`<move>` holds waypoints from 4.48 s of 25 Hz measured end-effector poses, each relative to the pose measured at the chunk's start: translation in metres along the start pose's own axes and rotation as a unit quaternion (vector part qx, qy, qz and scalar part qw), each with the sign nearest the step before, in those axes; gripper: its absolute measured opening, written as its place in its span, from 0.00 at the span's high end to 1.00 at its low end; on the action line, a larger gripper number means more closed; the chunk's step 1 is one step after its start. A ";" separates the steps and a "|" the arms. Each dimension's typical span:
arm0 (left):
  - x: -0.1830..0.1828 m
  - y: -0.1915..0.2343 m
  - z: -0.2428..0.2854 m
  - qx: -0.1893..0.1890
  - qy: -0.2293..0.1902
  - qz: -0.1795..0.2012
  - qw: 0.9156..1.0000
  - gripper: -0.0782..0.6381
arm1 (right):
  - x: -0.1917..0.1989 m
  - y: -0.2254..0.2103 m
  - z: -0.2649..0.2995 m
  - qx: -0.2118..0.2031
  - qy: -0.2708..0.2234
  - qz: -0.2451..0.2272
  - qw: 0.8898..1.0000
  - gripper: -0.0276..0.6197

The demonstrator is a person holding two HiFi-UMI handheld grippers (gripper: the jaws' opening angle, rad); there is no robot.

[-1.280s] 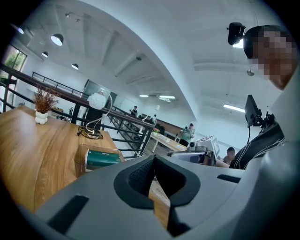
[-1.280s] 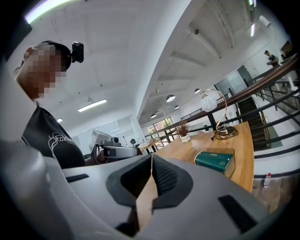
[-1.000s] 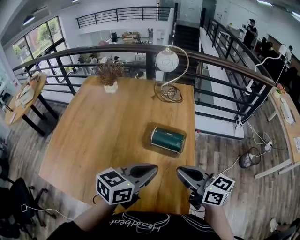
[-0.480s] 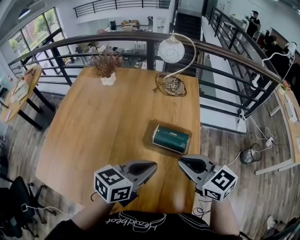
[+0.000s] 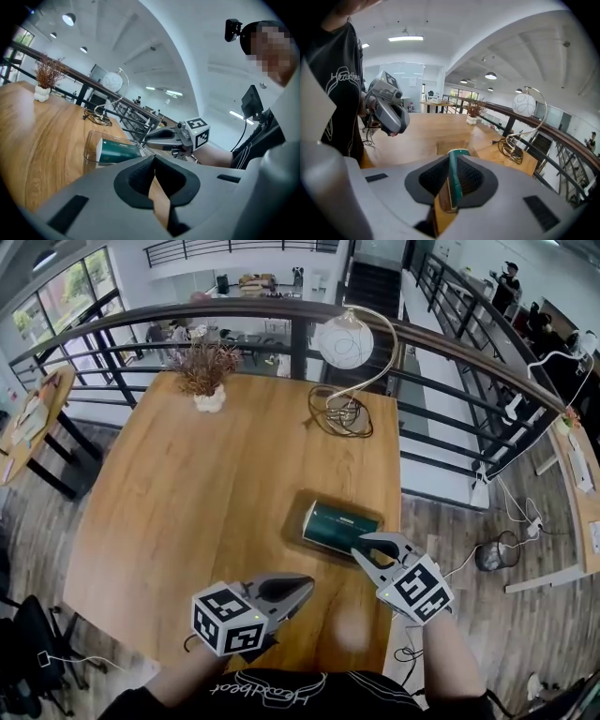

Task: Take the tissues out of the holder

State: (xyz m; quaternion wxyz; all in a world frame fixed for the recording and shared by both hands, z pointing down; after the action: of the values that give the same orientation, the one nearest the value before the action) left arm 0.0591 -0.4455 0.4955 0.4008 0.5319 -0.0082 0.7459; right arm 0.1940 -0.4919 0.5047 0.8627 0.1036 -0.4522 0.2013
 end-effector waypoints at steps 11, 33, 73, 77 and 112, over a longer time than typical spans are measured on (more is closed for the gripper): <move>0.012 0.021 0.006 0.004 0.013 -0.042 0.999 0.87 | 0.032 -0.048 0.043 -0.024 0.144 -0.052 0.988 0.51; 0.026 0.044 -0.003 -0.017 0.010 -0.066 0.998 0.87 | 0.064 -0.069 0.095 -0.127 0.318 -0.013 0.939 0.44; 0.012 0.024 -0.070 -0.043 -0.035 -0.054 0.997 0.87 | 0.007 -0.040 0.054 0.037 0.245 0.003 0.969 0.45; 0.005 0.009 -0.079 -0.033 -0.043 -0.056 0.997 0.87 | -0.021 -0.028 0.026 0.064 0.191 0.013 0.979 0.45; 0.020 -0.165 -0.183 -0.025 -0.162 0.047 0.985 0.87 | -0.045 0.244 -0.195 0.097 -0.293 0.041 0.950 0.45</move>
State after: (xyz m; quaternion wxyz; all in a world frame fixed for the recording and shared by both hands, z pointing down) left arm 0.0127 -0.2414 0.3632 0.3717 0.6344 -0.1166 0.6677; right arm 0.2079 -0.2138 0.3556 0.6693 0.2220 -0.6670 0.2405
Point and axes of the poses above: the fingertips, and each gripper's own axes: z forward along the fingers, y to its left, x out of its underside, the point moved 4 cm from there along -z, backward along the fingers, and after that the axes turned 15 degrees about -x, right-handed, at the moved point
